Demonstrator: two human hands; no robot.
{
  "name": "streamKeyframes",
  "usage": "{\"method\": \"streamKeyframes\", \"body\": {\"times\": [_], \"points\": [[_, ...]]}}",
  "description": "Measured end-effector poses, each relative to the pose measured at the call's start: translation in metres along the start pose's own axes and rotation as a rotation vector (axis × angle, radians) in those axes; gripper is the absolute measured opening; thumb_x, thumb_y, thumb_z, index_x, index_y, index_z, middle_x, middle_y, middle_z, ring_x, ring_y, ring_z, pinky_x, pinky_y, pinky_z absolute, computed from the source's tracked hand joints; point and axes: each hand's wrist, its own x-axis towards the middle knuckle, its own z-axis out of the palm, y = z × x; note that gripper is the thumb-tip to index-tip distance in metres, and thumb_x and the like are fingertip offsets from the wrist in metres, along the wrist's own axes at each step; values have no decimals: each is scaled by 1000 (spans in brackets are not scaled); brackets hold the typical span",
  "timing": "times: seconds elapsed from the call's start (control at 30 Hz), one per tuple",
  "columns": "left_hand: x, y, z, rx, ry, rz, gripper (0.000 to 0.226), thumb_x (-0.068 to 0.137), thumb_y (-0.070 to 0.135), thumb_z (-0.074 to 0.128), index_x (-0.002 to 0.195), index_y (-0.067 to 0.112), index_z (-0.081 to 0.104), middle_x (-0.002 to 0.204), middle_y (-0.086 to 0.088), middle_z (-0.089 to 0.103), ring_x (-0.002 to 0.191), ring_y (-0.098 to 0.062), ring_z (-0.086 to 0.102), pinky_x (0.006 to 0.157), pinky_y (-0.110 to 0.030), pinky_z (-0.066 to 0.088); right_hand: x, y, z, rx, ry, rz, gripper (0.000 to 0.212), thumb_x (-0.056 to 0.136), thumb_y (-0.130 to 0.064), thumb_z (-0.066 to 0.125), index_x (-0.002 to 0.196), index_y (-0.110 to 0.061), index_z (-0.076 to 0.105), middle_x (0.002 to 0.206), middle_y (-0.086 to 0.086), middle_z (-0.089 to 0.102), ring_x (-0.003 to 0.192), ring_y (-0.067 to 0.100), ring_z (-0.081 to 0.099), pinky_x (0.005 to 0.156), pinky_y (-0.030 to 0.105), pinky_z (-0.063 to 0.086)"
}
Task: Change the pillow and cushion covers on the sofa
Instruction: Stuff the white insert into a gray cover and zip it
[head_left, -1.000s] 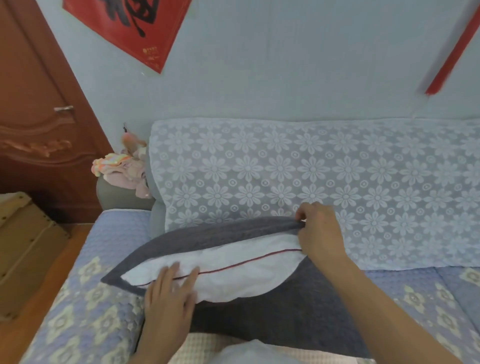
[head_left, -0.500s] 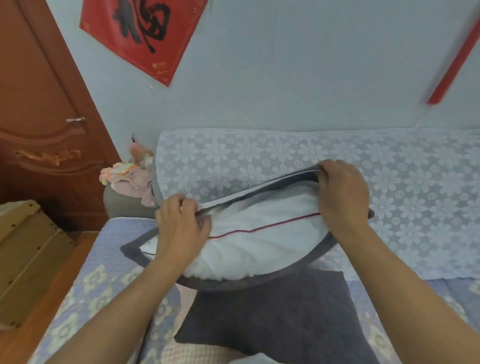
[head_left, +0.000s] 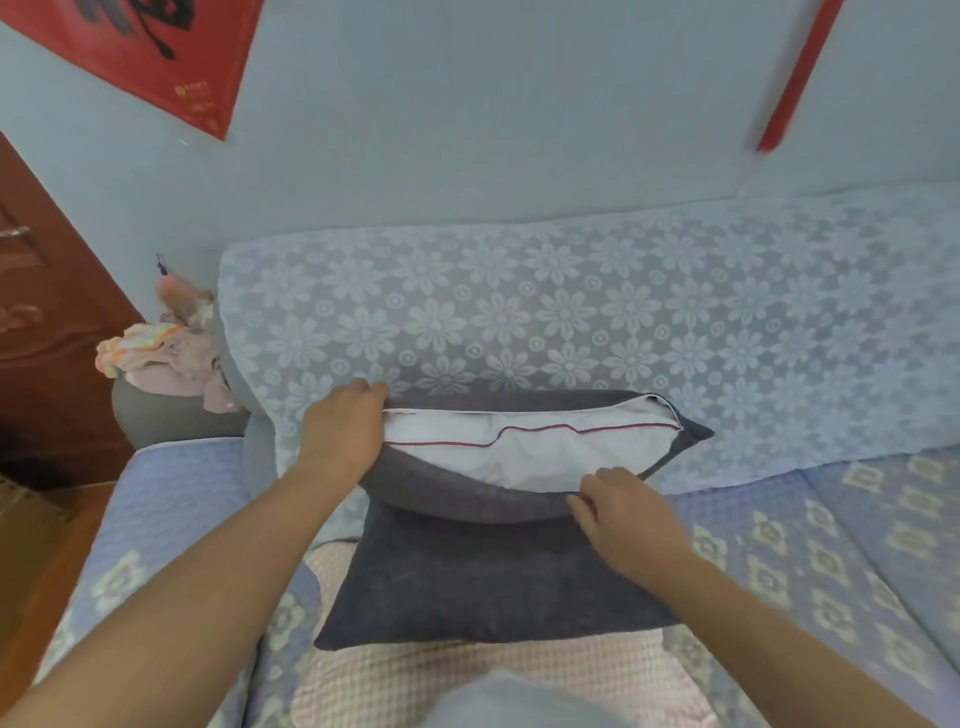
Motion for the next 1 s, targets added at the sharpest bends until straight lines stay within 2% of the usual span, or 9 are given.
{"method": "streamKeyframes", "body": {"times": [0.07, 0.17, 0.33, 0.4, 0.53, 0.63, 0.8, 0.9, 1.0], "points": [[0, -4, 2, 133, 93, 107, 30, 84, 6, 65, 113, 14, 65, 102, -11, 62, 90, -33, 61, 69, -43, 47, -7, 30, 19, -23, 53, 26, 13, 86, -23, 71, 94, -17, 63, 94, 2, 60, 90, 26, 57, 72, 38, 50], [-11, 3, 3, 168, 210, 364, 50, 63, -3, 77, 110, 10, 66, 107, -16, 61, 94, -38, 58, 76, -48, 49, -3, 68, 27, -92, -6, -20, 37, 82, -21, 72, 118, -17, 65, 116, 3, 62, 109, 28, 56, 92, 43, 51], [-38, 51, 29, 63, -115, 770, 28, 81, 15, 58, 108, 20, 64, 103, -1, 60, 97, -27, 58, 81, -41, 47, 13, 77, 25, -215, -206, -156, 36, 84, -28, 64, 120, -21, 62, 112, 2, 62, 103, 27, 59, 95, 40, 46], [-45, 61, 42, 37, -172, 734, 32, 89, 19, 51, 119, 19, 63, 114, -1, 60, 107, -25, 56, 92, -39, 46, 16, 78, 25, -250, -231, -200, 39, 81, -29, 64, 119, -20, 63, 112, 3, 61, 102, 29, 59, 93, 41, 46], [-44, 68, 46, 116, -34, 606, 51, 86, 28, 65, 134, 14, 57, 130, -6, 57, 117, -28, 54, 101, -45, 46, 21, 84, 18, -252, -164, -240, 52, 79, -22, 61, 130, -17, 57, 133, 6, 52, 118, 29, 50, 98, 43, 47], [-36, 80, 37, 173, -145, 563, 44, 97, 41, 51, 131, 15, 57, 127, -6, 59, 118, -28, 53, 107, -46, 34, 31, 79, 12, -221, -157, -266, 53, 84, -19, 60, 136, -16, 53, 135, 4, 52, 122, 28, 49, 102, 43, 46], [-30, 122, 12, 139, -584, 541, 34, 103, 43, 45, 115, 15, 60, 114, -9, 65, 104, -31, 61, 87, -42, 42, 46, 53, 18, -158, -178, -380, 56, 85, -20, 48, 141, -20, 47, 137, 1, 49, 123, 25, 46, 106, 41, 41], [-43, 122, 7, 86, -608, 632, 7, 101, 19, 50, 103, 15, 56, 109, -12, 63, 93, -32, 61, 76, -39, 47, 51, 50, 17, -139, -212, -452, 54, 80, -16, 49, 134, -22, 52, 127, 0, 56, 114, 25, 50, 104, 39, 42], [-51, 86, 9, 38, -649, 611, 13, 104, 19, 45, 112, 14, 56, 108, -8, 53, 94, -26, 54, 75, -34, 37, 48, 78, 11, -228, -317, -490, 25, 82, -17, 54, 105, -25, 61, 99, -5, 65, 94, 22, 59, 99, 37, 40]]}}
